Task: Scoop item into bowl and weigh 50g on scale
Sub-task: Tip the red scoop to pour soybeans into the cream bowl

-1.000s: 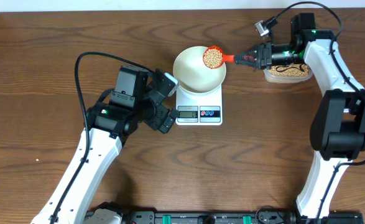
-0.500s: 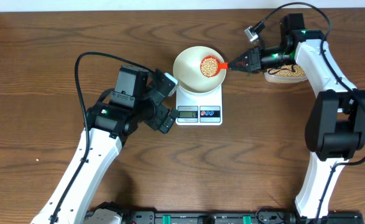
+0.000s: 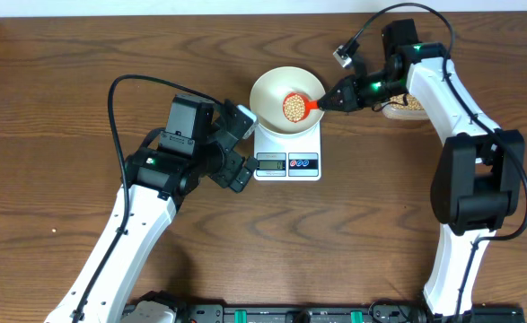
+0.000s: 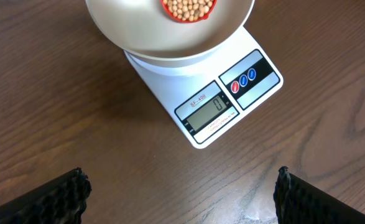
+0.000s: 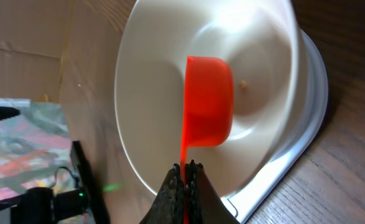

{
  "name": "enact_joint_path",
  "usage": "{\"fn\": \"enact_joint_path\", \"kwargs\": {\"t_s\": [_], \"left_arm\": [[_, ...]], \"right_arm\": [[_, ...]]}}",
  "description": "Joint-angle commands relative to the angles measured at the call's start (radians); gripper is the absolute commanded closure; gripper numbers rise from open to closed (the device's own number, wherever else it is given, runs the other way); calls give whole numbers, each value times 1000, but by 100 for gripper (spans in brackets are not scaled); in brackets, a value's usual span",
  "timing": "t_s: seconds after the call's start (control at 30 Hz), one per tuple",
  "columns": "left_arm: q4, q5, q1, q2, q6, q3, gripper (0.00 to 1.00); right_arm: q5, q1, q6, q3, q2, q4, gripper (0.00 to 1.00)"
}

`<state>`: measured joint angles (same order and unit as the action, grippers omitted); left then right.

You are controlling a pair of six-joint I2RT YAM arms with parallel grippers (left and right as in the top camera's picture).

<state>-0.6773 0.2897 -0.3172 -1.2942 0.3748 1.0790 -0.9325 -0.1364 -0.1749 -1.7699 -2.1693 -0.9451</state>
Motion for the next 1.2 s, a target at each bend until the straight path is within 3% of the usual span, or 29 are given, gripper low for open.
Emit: {"fn": "enact_joint_path", "kwargs": {"t_s": [0.0,0.57,1.0,1.17], "left_arm": [[-3,15,1,-8,17,5,4],[-3,15,1,-8,17,5,4],[-3,15,1,-8,17,5,3],[-3,15,1,-8,17,5,4]], "right_arm": [[71,-29,-25,-15,77,19,98],[661,-239,-141,-56,169,24,99],[1004,-364,-226,-127,169,29,99],[1013,-386,-227,-143,171,22,99]]}}
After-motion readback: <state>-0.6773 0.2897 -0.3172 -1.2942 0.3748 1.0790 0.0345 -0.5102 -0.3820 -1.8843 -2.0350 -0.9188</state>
